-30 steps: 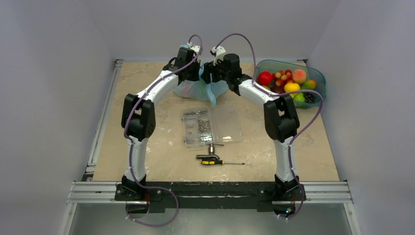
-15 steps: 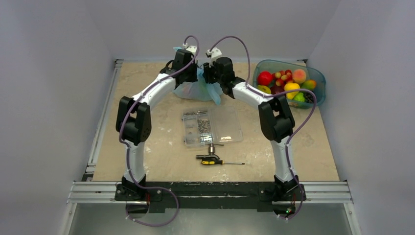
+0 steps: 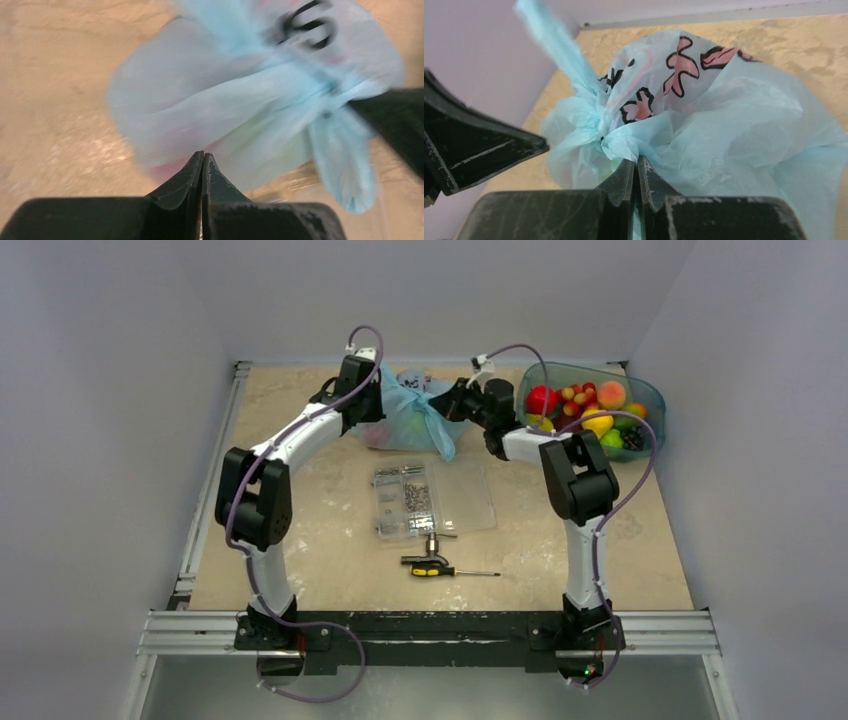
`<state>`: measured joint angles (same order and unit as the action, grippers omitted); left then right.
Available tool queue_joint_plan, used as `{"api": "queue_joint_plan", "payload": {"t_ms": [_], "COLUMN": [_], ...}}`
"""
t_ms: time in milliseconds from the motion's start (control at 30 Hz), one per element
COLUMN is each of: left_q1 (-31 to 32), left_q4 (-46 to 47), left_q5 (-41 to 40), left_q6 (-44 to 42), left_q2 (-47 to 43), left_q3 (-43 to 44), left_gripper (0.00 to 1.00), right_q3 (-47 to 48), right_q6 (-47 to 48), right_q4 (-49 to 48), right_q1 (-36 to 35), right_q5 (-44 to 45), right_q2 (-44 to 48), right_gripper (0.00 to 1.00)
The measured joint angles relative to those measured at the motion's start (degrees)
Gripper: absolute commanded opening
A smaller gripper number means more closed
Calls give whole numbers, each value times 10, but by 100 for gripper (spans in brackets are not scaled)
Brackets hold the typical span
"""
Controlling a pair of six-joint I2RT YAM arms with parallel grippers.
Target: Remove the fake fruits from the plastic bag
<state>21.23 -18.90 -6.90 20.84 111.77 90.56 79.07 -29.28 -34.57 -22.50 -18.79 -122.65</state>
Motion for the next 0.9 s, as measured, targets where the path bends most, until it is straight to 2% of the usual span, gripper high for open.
{"api": "queue_joint_plan", "payload": {"t_ms": [167,267,333,400,467,533,733,900], "left_q1": [-35,-46,-46,-43,-39,-33,4,36], "left_q4": [18,26,31,30,28,28,35,27], "left_q5": [8,22,45,76,101,114,116,103], "left_q6": [7,4,-5,-14,-23,-29,-59,-84], "left_q2": [-72,-97,-104,-104,-101,-93,-36,25], "left_q3": [-81,-97,-96,-84,-64,-33,75,124], "left_gripper": [0,2,20,43,56,63,68,67], "right_q3": [-12,-14,-14,-14,-14,-14,-16,-16], "right_q6": [-119,-141,-140,-132,-123,-112,-78,-55], "right_q4": [-115,-134,-136,-134,-130,-126,-115,-102], "right_q1": [69,83,80,74,69,65,63,64], "right_q5": [-72,-81,-85,-92,-95,-100,-117,-124], "right_q2": [-38,-47,-47,-46,-46,-45,-34,-17], "right_gripper": [0,0,0,0,0,0,0,0]}}
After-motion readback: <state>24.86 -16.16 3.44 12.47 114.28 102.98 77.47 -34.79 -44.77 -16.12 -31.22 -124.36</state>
